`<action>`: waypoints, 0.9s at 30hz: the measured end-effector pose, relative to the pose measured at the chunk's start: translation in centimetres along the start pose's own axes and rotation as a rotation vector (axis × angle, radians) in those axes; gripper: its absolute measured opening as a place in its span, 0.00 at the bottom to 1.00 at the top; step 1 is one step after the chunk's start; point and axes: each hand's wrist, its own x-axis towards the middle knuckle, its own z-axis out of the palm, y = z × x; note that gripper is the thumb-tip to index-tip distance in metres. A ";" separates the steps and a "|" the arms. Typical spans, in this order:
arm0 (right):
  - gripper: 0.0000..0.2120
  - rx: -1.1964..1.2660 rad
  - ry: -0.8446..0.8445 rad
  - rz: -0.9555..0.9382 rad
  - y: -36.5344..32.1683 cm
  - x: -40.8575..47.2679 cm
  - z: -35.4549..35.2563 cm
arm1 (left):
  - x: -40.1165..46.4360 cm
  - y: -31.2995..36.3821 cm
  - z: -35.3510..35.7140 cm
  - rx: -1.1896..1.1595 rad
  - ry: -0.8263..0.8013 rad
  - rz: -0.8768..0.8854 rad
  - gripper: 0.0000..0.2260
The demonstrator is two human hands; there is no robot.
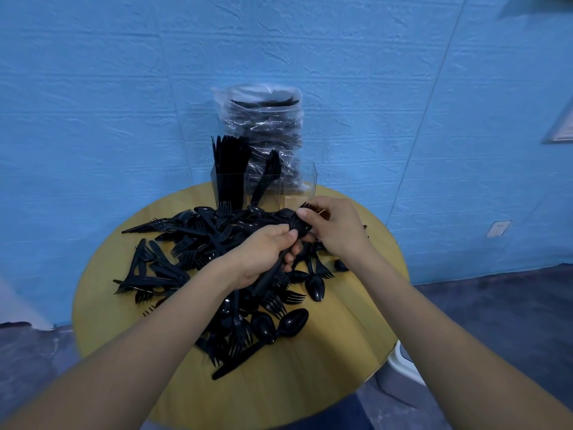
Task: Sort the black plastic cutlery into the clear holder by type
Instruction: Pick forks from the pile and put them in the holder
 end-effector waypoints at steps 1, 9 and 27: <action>0.10 -0.074 0.020 -0.013 0.1 -0.1 -0.1 | 0.0 -0.2 0.1 0.068 0.017 -0.001 0.10; 0.15 -0.191 -0.032 0.088 2.3 -1.0 -0.7 | -0.5 -2.0 -0.1 0.310 0.155 0.032 0.11; 0.17 -0.689 -0.270 0.402 5.4 -2.3 0.9 | -0.3 -3.6 -0.9 0.260 0.319 0.051 0.10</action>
